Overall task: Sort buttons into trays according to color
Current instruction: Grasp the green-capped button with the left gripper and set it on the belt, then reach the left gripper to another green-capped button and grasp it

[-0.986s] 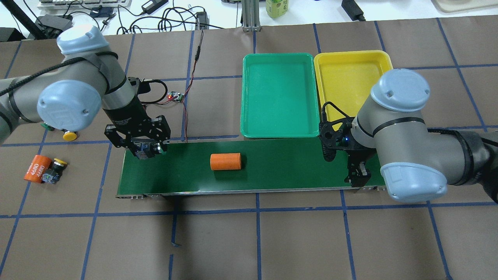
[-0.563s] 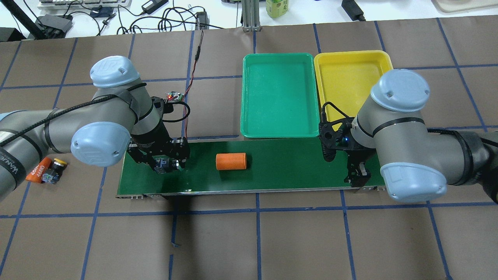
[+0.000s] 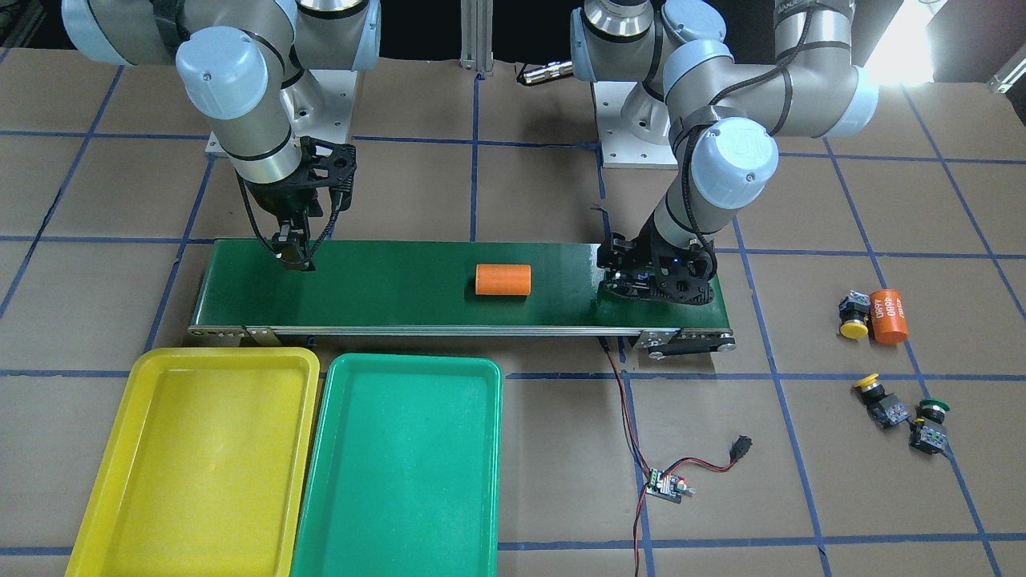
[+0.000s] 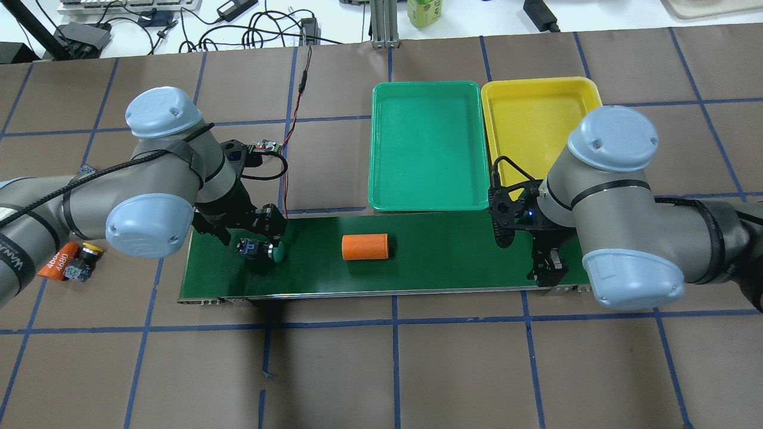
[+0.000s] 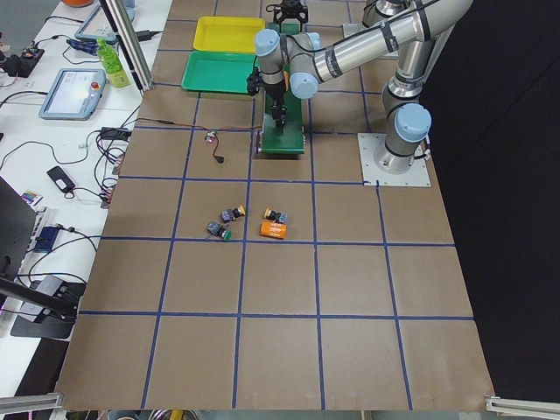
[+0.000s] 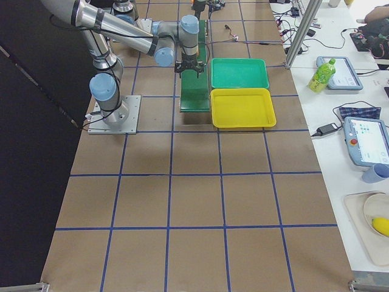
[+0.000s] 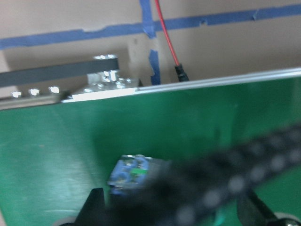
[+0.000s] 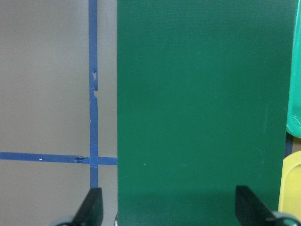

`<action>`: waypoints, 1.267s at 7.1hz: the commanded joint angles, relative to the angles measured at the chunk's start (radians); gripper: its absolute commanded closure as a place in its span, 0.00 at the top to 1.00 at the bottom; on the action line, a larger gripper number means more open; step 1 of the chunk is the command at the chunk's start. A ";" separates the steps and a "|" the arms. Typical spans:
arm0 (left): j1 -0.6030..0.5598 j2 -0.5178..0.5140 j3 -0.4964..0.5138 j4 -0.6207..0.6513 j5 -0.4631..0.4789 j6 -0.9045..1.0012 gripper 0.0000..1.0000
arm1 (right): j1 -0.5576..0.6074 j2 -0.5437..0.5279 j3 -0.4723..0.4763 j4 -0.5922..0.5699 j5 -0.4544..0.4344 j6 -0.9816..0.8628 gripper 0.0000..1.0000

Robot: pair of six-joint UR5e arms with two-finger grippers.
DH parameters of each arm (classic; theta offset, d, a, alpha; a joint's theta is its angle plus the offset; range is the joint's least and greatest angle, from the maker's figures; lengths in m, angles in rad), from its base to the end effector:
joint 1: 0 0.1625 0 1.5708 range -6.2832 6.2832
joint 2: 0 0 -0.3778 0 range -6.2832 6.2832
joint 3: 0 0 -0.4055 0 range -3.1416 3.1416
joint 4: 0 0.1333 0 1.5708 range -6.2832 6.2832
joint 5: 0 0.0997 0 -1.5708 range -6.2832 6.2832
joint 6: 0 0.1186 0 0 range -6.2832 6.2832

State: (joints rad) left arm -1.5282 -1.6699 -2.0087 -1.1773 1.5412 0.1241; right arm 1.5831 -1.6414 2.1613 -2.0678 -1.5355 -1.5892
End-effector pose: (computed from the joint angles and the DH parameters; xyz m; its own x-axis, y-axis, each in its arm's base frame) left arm -0.1168 -0.4729 0.1994 -0.9960 0.0760 0.0468 0.0818 0.9870 0.1383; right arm 0.1427 -0.4205 0.2171 0.0307 -0.9993 -0.0222 -0.9989 -0.0299 -0.0357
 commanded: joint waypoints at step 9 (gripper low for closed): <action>0.580 -0.427 0.548 -0.018 0.034 0.739 1.00 | 0.000 0.000 0.005 -0.005 0.003 0.000 1.00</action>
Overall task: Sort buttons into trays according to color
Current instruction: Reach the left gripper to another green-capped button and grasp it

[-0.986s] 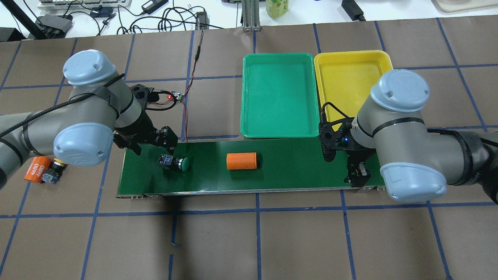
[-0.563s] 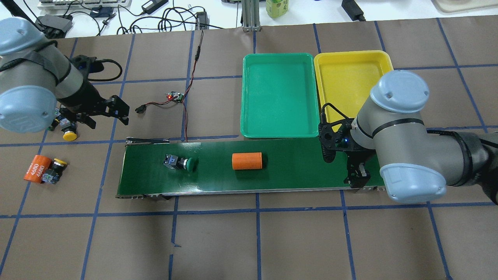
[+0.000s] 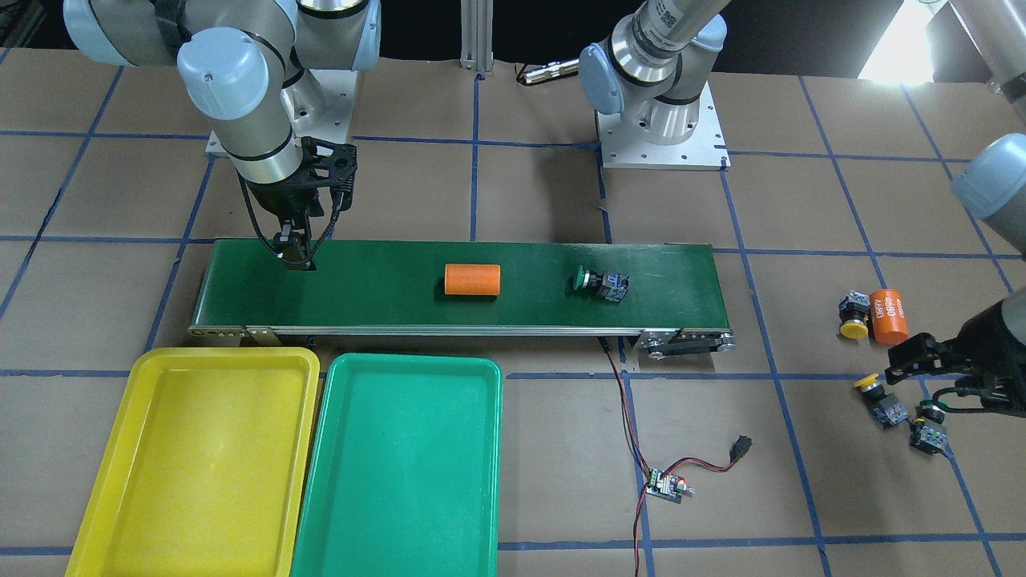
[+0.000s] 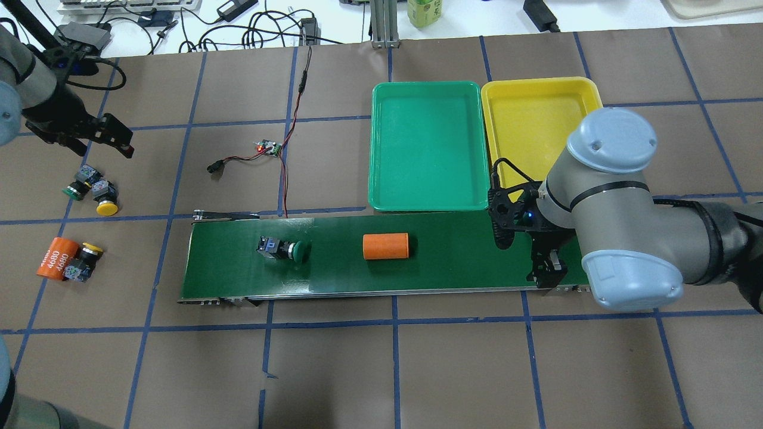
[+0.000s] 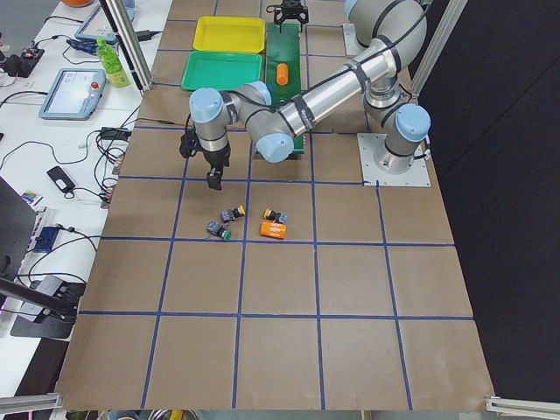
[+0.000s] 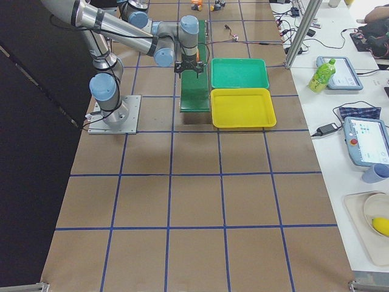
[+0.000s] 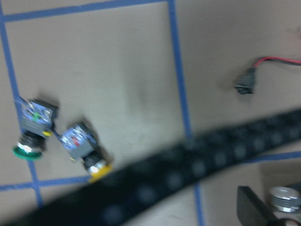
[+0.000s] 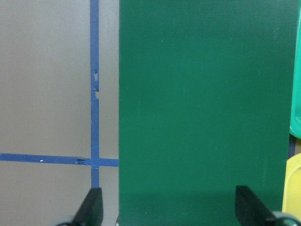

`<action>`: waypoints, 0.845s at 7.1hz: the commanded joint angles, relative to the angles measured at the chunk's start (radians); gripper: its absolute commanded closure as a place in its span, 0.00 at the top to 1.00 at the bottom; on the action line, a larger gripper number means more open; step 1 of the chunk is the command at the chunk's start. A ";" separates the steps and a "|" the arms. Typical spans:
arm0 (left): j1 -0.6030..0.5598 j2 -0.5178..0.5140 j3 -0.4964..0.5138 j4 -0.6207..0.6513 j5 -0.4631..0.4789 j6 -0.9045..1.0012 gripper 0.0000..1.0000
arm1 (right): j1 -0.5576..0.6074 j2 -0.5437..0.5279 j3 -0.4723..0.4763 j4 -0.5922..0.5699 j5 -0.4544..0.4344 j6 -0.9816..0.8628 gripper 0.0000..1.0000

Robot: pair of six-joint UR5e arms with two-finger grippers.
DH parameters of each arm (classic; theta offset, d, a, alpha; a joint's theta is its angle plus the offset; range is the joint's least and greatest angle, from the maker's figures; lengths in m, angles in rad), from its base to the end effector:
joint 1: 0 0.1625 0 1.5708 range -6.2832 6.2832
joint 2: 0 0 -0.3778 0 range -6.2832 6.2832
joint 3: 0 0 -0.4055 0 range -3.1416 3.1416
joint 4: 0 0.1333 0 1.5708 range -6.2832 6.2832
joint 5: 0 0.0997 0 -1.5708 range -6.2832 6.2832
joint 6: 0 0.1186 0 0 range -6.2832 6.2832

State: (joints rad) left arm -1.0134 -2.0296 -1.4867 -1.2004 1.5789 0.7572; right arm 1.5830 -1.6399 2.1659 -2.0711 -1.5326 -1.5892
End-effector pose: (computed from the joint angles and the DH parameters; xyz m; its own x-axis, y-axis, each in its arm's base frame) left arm 0.2283 -0.6164 0.2338 -0.9801 0.1985 -0.0029 0.1985 0.9801 0.0087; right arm 0.1430 -0.4195 0.2148 0.0306 -0.9992 -0.0250 -0.9988 -0.0296 -0.0386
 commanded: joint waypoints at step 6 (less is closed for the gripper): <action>0.118 -0.195 0.042 0.139 -0.045 0.235 1.00 | 0.000 0.000 0.002 -0.017 0.000 0.000 1.00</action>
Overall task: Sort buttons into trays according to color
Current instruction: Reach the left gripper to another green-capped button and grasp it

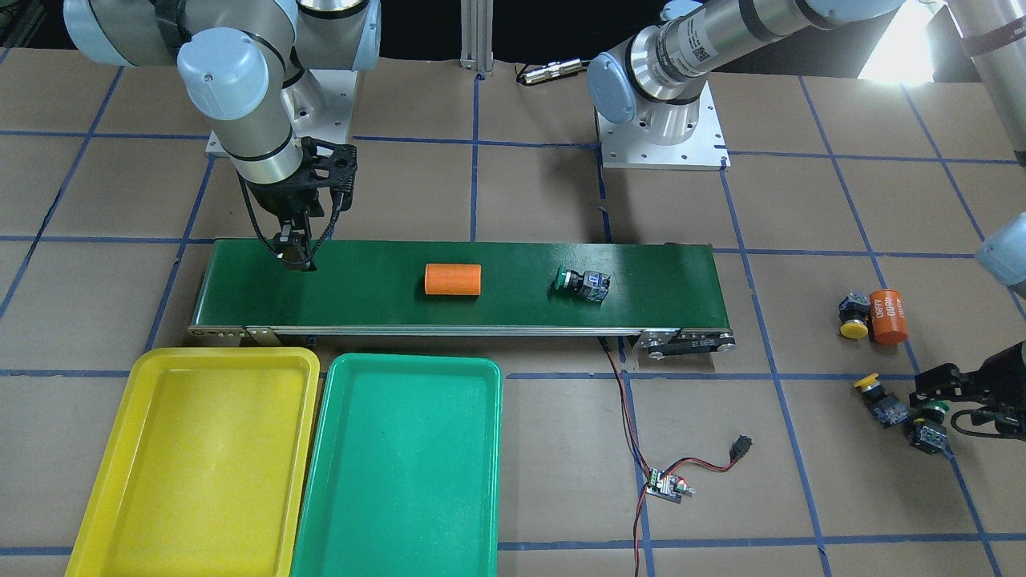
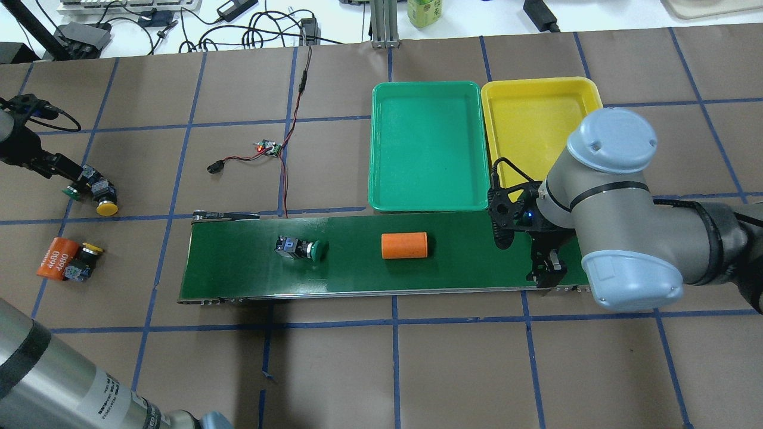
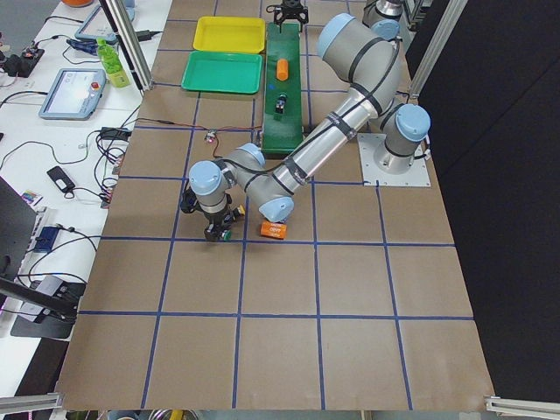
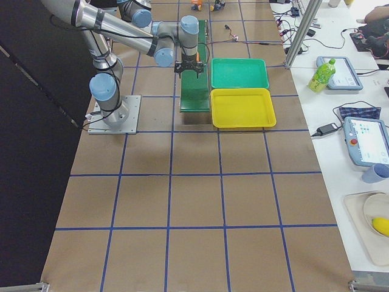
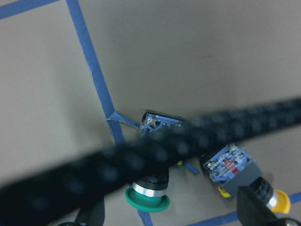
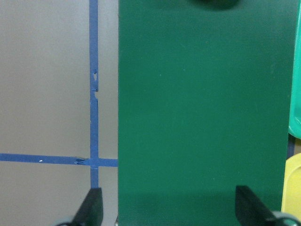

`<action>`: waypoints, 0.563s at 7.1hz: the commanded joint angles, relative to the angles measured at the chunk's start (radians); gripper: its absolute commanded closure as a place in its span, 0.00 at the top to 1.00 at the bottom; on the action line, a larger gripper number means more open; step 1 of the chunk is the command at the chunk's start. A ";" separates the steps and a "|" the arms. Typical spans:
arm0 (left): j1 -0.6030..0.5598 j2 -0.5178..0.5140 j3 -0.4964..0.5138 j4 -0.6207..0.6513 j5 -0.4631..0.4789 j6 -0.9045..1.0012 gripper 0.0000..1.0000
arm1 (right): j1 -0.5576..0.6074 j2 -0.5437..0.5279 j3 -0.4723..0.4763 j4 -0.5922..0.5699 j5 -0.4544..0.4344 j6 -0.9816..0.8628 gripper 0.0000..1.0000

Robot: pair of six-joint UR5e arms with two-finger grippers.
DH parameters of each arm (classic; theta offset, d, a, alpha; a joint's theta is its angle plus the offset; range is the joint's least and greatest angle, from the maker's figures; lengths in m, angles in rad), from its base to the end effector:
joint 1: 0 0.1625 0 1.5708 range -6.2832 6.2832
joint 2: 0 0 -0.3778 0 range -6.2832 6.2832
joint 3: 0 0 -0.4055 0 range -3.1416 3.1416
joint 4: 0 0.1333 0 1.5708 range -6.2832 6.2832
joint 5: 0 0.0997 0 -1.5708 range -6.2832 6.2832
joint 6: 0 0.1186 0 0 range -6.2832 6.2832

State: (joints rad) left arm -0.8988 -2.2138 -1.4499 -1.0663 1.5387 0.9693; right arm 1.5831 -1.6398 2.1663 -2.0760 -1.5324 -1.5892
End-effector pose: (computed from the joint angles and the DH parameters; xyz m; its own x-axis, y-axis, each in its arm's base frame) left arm 0.3133 -0.6141 0.1423 -0.9556 0.2928 0.0327 0.2924 0.9562 -0.0165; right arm 0.1430 -0.4200 0.2150 0.0307 -0.9993 -0.0206 -0.9988 -0.0299 -0.0388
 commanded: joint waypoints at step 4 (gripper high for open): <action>0.023 -0.056 0.051 0.005 -0.011 0.163 1.00 | 0.000 0.006 0.003 -0.054 0.000 0.000 1.00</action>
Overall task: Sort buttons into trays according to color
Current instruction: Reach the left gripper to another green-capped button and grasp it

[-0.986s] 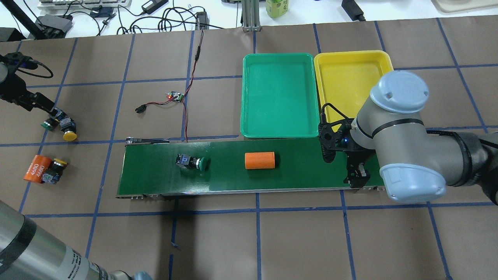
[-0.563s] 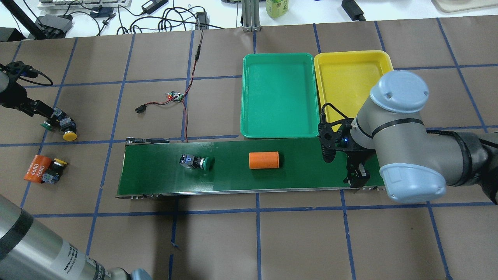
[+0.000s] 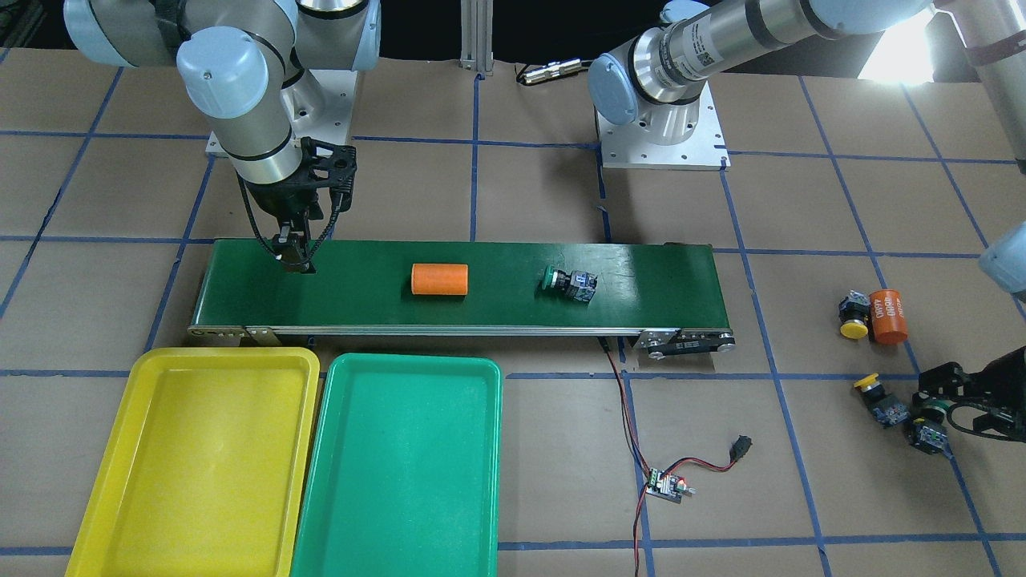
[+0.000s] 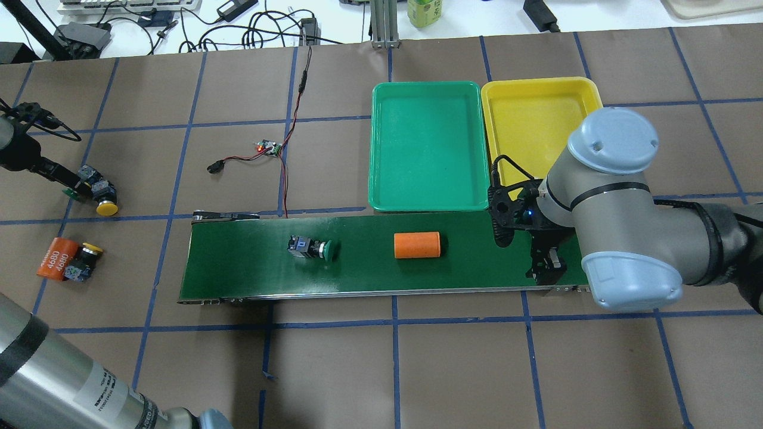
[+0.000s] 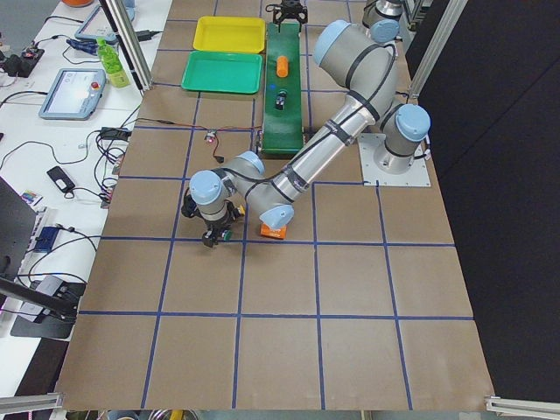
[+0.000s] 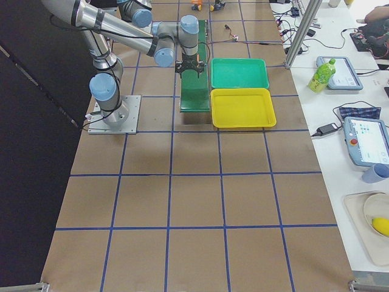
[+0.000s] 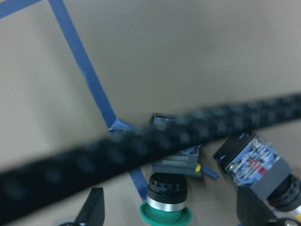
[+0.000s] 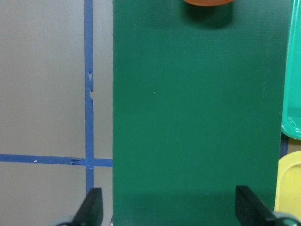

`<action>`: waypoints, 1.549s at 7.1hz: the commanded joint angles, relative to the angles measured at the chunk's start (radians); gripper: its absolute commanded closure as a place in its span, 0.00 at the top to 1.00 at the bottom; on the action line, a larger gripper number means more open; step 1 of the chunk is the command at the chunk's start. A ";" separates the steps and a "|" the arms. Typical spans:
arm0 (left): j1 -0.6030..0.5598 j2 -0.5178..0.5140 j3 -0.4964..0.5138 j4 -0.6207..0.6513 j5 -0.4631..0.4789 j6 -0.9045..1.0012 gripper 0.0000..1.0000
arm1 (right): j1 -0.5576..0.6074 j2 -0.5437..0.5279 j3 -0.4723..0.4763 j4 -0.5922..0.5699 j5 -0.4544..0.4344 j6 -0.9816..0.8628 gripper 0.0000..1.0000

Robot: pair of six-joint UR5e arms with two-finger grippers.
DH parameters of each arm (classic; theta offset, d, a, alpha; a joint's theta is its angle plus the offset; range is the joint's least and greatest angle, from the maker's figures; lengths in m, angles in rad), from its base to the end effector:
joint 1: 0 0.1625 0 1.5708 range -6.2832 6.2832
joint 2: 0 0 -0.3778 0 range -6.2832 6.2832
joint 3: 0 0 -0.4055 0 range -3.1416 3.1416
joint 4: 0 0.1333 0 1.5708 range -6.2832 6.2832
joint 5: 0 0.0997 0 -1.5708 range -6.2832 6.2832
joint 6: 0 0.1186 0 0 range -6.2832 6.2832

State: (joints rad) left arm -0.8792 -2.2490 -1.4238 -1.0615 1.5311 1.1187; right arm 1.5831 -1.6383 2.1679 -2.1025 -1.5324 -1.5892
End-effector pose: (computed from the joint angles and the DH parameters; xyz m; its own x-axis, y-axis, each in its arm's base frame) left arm 0.3298 -0.6146 0.1306 -0.9095 0.4140 0.0370 0.4133 0.9102 -0.0261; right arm 0.1431 -0.4227 0.2163 0.0307 -0.9995 0.0028 -0.9988 -0.0308 -0.0383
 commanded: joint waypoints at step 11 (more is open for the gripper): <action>-0.126 0.275 -0.129 -0.270 -0.046 -0.168 0.15 | 0.000 0.061 0.001 -0.079 -0.006 0.003 1.00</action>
State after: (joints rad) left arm -0.9395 -2.0891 -1.4664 -1.2790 1.4753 1.0469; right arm 1.5845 -1.5781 2.1690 -2.1838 -1.5388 -1.5877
